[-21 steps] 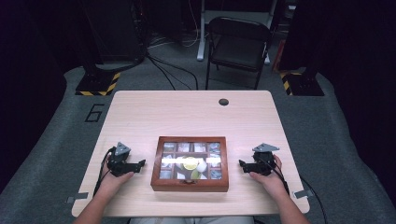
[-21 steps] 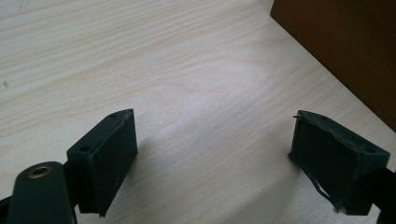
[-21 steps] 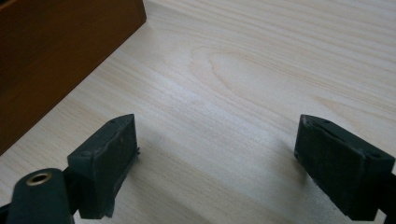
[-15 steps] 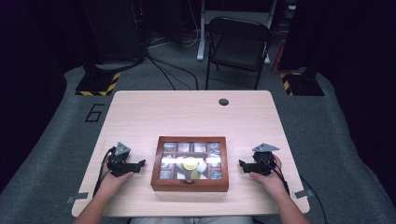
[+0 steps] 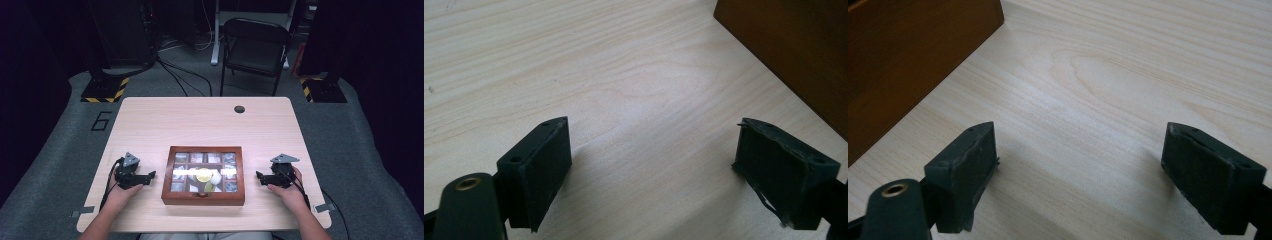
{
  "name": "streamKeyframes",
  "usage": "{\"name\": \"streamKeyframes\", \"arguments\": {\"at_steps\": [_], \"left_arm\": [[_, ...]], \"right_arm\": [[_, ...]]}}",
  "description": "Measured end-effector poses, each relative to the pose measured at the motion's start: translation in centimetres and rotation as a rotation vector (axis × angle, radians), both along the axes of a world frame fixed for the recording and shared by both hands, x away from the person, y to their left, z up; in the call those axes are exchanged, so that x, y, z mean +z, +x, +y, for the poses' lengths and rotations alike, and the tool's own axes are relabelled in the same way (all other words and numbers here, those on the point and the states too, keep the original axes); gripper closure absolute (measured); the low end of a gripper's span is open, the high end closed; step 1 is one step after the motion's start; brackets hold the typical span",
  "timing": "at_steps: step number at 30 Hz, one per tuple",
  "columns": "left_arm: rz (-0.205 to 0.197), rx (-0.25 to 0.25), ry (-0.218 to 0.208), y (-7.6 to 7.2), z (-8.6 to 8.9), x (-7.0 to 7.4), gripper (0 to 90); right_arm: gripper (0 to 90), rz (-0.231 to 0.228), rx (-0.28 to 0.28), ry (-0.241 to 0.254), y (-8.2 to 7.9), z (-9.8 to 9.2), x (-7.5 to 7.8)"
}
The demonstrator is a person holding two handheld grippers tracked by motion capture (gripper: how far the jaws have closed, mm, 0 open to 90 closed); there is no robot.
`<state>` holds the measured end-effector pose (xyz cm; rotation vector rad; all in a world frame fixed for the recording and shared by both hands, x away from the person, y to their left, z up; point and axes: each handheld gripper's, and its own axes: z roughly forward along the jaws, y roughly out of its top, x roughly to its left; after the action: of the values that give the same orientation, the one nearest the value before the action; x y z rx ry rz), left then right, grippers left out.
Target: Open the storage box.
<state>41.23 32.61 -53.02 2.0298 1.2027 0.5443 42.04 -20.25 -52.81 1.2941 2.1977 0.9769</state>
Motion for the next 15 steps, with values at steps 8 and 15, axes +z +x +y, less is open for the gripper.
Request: {"name": "streamKeyframes", "arguments": {"at_steps": [8,15], "left_arm": [[-0.001,-0.002,-0.005,0.02,0.05,0.01,15.5],[0.021,0.015,-0.04,0.04,0.55,0.32,22.4]], "right_arm": [[14.9,0.001,-0.005,0.004,-0.11,-0.01,0.01],[25.3,-0.003,-0.015,0.004,-0.12,-0.24,0.23]]}}
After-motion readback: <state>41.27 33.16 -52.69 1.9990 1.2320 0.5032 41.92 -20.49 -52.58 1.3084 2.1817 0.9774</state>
